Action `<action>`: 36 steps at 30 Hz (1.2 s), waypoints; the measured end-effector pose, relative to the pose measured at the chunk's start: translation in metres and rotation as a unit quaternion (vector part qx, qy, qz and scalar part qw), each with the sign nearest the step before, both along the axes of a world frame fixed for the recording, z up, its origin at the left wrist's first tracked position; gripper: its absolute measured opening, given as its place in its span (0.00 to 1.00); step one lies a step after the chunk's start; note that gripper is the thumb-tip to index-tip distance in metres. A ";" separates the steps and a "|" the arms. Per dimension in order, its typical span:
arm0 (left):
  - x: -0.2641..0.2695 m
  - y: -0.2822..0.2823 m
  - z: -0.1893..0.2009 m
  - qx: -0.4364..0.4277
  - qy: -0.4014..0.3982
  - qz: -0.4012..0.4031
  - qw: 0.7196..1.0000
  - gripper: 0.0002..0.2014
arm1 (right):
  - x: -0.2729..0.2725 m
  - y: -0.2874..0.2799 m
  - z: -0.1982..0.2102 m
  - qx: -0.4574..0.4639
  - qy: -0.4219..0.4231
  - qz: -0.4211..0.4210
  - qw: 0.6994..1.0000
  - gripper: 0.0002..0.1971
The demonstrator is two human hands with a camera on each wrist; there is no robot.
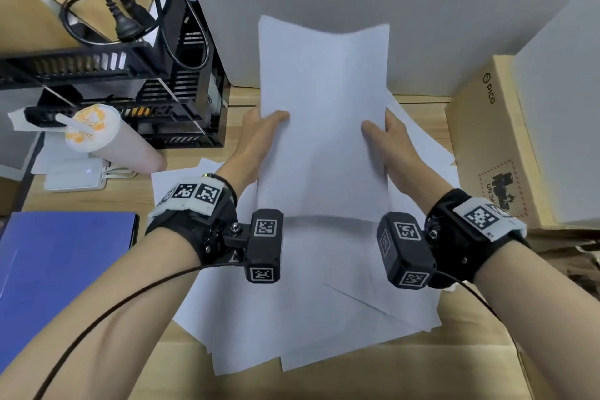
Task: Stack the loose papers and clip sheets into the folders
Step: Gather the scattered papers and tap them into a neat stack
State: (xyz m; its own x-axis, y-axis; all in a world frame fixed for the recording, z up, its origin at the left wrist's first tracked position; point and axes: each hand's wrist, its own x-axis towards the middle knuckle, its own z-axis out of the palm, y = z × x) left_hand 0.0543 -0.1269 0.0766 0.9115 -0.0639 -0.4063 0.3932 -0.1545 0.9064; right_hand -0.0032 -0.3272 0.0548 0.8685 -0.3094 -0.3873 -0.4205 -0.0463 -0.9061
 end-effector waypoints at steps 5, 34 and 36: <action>-0.013 0.011 -0.041 0.077 0.072 -0.106 0.989 0.15 | -0.030 -0.009 -0.040 0.035 0.119 0.041 0.991 0.19; -0.029 0.052 -0.103 0.079 0.133 0.035 0.987 0.23 | -0.035 -0.025 -0.081 -0.061 0.197 0.088 0.975 0.13; -0.032 0.055 -0.106 0.075 0.151 0.011 0.986 0.21 | -0.033 -0.045 -0.086 -0.097 0.174 0.032 0.979 0.17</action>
